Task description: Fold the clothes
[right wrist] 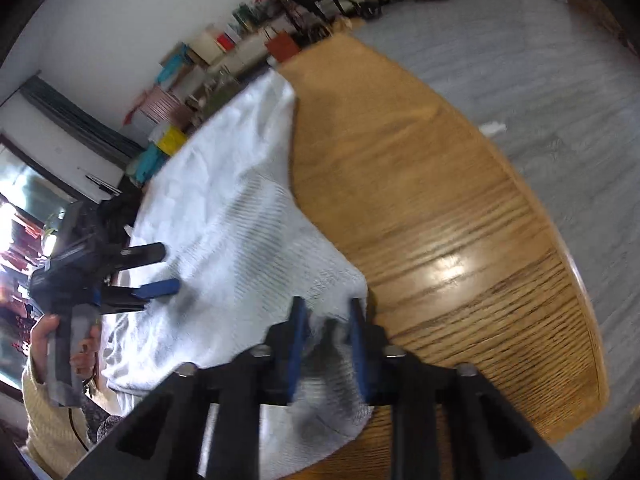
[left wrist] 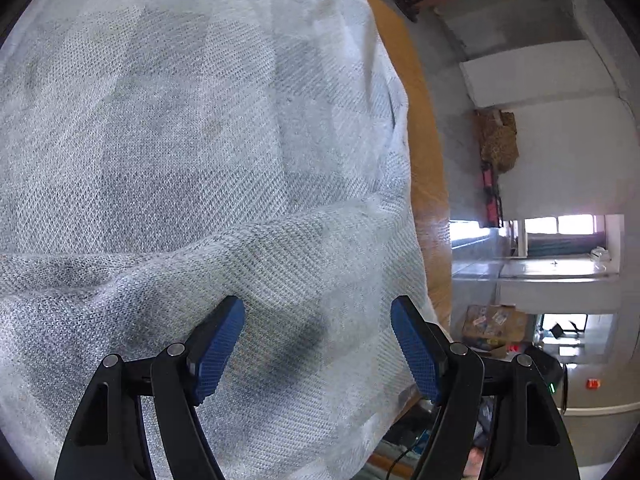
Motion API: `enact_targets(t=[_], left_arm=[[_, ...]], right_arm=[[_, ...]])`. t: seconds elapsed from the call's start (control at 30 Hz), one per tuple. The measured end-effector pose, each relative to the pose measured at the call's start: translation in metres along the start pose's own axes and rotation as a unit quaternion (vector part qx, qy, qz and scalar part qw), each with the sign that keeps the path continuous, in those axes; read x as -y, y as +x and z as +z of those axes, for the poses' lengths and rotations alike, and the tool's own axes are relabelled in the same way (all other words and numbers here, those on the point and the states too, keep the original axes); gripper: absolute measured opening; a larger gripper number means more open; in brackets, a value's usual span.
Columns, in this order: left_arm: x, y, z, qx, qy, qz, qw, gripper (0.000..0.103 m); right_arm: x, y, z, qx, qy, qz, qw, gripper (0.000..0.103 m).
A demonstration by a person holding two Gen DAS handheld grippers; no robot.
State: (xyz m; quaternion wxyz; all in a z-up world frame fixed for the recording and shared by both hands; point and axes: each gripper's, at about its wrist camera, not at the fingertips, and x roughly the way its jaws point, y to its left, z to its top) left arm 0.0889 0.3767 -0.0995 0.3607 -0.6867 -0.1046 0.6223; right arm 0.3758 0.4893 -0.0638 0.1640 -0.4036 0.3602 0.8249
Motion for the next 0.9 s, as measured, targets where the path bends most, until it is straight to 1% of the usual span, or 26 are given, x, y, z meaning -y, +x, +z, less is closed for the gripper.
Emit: enact_targets(t=[0.1, 0.2, 0.3, 0.33, 0.4, 0.5, 0.63, 0.7, 0.77, 0.8, 0.87, 0.9], left_arm=[[0.015, -0.002, 0.006, 0.005, 0.01, 0.014, 0.9999, 0.076], [0.037, 0.003, 0.016, 0.0, 0.028, 0.043, 0.9987, 0.076], [0.062, 0.016, 0.033, -0.011, 0.052, 0.082, 0.9952, 0.076], [0.073, 0.021, 0.039, -0.013, 0.062, 0.101, 0.9929, 0.076], [0.094, 0.034, 0.052, -0.015, 0.081, 0.129, 0.9882, 0.076], [0.117, 0.055, 0.067, -0.019, 0.091, 0.147, 0.9848, 0.076], [0.139, 0.09, 0.077, -0.03, 0.124, 0.191, 0.9732, 0.076], [0.142, 0.101, 0.078, -0.038, 0.129, 0.19, 0.9725, 0.076], [0.14, 0.102, 0.08, -0.032, 0.14, 0.198, 0.9696, 0.076], [0.14, 0.102, 0.081, -0.028, 0.145, 0.203, 0.968, 0.073], [0.137, 0.095, 0.083, -0.019, 0.155, 0.218, 0.9634, 0.05], [0.135, 0.092, 0.084, -0.014, 0.16, 0.226, 0.9609, 0.028]], right_arm=[[-0.025, -0.012, -0.01, 0.023, -0.028, 0.014, 0.999, 0.014], [-0.051, -0.015, -0.022, 0.041, -0.044, 0.034, 0.998, 0.013], [-0.073, -0.008, -0.037, 0.047, -0.046, 0.059, 0.996, 0.013], [-0.078, -0.005, -0.042, 0.048, -0.044, 0.067, 0.996, 0.013], [-0.085, -0.001, -0.047, 0.052, -0.049, 0.054, 0.996, 0.013], [-0.082, 0.001, -0.054, 0.061, -0.025, 0.057, 0.996, 0.012], [-0.083, -0.011, -0.055, 0.083, -0.031, 0.038, 0.995, 0.011], [-0.083, -0.016, -0.056, 0.091, -0.034, 0.031, 0.995, 0.011], [-0.084, -0.02, -0.057, 0.095, -0.034, 0.042, 0.994, 0.01], [-0.084, -0.023, -0.057, 0.097, -0.034, 0.047, 0.994, 0.01], [-0.086, -0.019, -0.057, 0.09, -0.032, 0.052, 0.994, 0.01], [-0.088, -0.017, -0.058, 0.087, -0.037, 0.05, 0.994, 0.01]])
